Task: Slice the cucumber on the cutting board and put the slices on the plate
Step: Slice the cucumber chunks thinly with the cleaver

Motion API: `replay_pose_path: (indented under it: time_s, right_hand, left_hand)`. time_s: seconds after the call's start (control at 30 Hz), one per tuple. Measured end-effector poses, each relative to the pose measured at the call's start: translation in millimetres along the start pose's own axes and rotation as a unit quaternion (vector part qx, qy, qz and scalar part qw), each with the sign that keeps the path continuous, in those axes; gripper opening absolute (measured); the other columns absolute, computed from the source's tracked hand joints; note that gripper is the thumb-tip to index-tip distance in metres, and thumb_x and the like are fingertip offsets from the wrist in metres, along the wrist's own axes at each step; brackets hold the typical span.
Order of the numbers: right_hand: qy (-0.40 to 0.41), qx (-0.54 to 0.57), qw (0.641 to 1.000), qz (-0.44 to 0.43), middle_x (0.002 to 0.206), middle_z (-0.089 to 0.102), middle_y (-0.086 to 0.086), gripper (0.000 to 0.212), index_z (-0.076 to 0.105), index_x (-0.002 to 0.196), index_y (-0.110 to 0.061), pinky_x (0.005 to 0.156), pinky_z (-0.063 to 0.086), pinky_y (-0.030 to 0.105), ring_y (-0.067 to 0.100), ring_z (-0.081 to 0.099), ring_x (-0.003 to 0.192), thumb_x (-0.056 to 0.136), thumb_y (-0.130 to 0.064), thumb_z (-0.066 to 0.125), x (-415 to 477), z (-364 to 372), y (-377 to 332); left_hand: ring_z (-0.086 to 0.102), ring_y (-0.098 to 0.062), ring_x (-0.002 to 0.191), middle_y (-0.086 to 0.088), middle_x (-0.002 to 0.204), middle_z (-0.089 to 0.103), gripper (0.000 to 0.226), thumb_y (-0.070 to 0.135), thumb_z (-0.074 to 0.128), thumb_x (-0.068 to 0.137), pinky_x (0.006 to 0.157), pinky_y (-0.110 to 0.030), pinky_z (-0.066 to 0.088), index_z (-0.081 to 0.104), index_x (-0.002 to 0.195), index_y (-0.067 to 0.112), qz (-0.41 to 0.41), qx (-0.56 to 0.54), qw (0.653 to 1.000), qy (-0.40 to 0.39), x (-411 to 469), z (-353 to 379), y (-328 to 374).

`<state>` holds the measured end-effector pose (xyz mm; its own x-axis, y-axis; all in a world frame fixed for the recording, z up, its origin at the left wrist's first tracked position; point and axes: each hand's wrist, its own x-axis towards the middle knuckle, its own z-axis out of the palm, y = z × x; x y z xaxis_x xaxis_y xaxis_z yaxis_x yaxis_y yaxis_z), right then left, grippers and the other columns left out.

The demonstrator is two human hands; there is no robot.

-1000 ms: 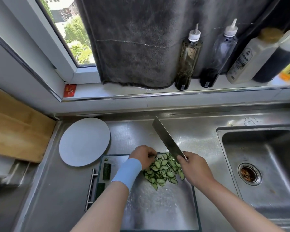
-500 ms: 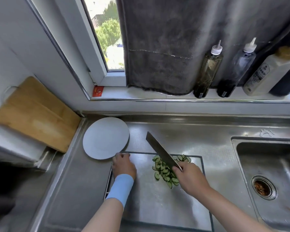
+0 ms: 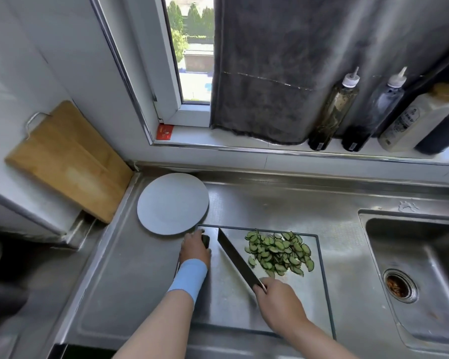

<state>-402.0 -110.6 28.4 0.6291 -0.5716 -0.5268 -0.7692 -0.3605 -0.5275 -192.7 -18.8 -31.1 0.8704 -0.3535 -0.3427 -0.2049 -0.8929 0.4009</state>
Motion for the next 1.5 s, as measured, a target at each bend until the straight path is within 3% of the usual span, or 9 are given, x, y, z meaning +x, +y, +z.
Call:
replay_pose_path:
  time_s: [0.27,0.43,0.5,0.67,0.77,0.9,1.0,1.17,1.5]
  right_hand:
    - [0.039,0.010,0.999,0.015,0.070,0.061,-0.007,0.028,0.057,0.078,-0.024,0.057,0.041,0.030,0.015,0.057,0.070,0.102,-0.032,0.045,-1,12,12]
    - [0.063,-0.024,0.998,0.000,0.093,0.070,-0.003,0.023,0.066,0.101,-0.025,0.069,0.046,0.031,0.023,0.060,0.088,0.102,-0.033,0.044,7,5,15]
    - [0.055,-0.031,0.998,-0.008,0.099,0.071,-0.001,0.024,0.067,0.107,-0.026,0.069,0.045,0.031,0.024,0.061,0.090,0.102,-0.031,0.044,11,2,16]
    - [0.016,-0.078,0.996,-0.025,0.111,0.070,0.003,0.028,0.064,0.116,-0.026,0.074,0.046,0.031,0.027,0.062,0.102,0.101,-0.028,0.041,16,3,20]
    - [-0.002,-0.074,0.997,-0.027,0.107,0.070,0.004,0.026,0.065,0.111,-0.024,0.077,0.050,0.033,0.027,0.061,0.097,0.101,-0.026,0.041,18,6,20]
    - [-0.014,-0.075,0.997,-0.025,0.099,0.066,0.001,0.025,0.066,0.107,-0.023,0.071,0.045,0.031,0.025,0.056,0.088,0.101,-0.026,0.041,19,5,22]
    - [-0.024,-0.093,0.995,-0.035,0.095,0.067,0.001,0.025,0.065,0.097,-0.024,0.063,0.042,0.031,0.025,0.057,0.084,0.099,-0.025,0.040,19,5,23]
    - [-0.034,-0.112,0.992,-0.046,0.086,0.063,-0.001,0.025,0.058,0.085,-0.024,0.058,0.039,0.029,0.024,0.058,0.080,0.099,-0.024,0.038,22,5,25]
    - [-0.044,-0.144,0.984,-0.097,0.080,0.056,-0.001,0.017,0.054,0.089,-0.021,0.060,0.037,0.033,0.027,0.051,0.077,0.098,-0.024,0.041,22,8,23]
  left_hand:
    - [0.050,-0.024,0.120,-0.005,0.137,0.040,0.050,0.014,0.061,0.084,0.094,-0.028,0.042,0.049,0.133,0.021,0.064,0.029,0.996,-0.056,-19,12,4]
    - [0.055,-0.024,0.112,-0.002,0.134,0.042,0.043,0.025,0.056,0.091,0.093,-0.030,0.045,0.049,0.133,0.020,0.074,-0.001,0.993,-0.094,-50,27,3]
    - [0.056,-0.024,0.111,-0.004,0.130,0.048,0.041,0.016,0.048,0.093,0.095,-0.032,0.046,0.050,0.134,0.019,0.073,-0.011,0.993,-0.091,-62,32,0]
    - [0.046,-0.019,0.121,0.004,0.137,0.041,0.068,-0.005,0.050,0.080,0.097,-0.030,0.045,0.047,0.136,0.032,0.177,0.035,0.983,-0.032,-76,30,-21]
    - [0.045,-0.020,0.123,0.007,0.138,0.043,0.063,-0.001,0.055,0.081,0.102,-0.026,0.038,0.054,0.131,0.037,0.258,0.084,0.961,-0.050,-76,31,-24]
    - [0.047,-0.020,0.107,0.003,0.118,0.051,0.031,0.034,0.058,0.090,0.090,-0.028,0.039,0.056,0.121,0.036,0.190,0.153,0.970,-0.016,-79,25,-21]
    - [0.044,-0.018,0.108,0.003,0.115,0.051,0.034,0.049,0.057,0.087,0.091,-0.029,0.039,0.058,0.115,0.031,0.168,0.164,0.972,0.001,-83,29,-21]
    - [0.051,-0.015,0.105,0.004,0.113,0.050,0.024,0.027,0.062,0.089,0.082,-0.026,0.046,0.060,0.112,0.021,0.190,0.021,0.981,0.012,-86,39,-20]
    - [0.057,-0.025,0.095,-0.007,0.098,0.063,0.016,0.019,0.065,0.085,0.077,-0.034,0.052,0.075,0.096,0.012,0.237,0.016,0.971,0.033,-74,57,-6]
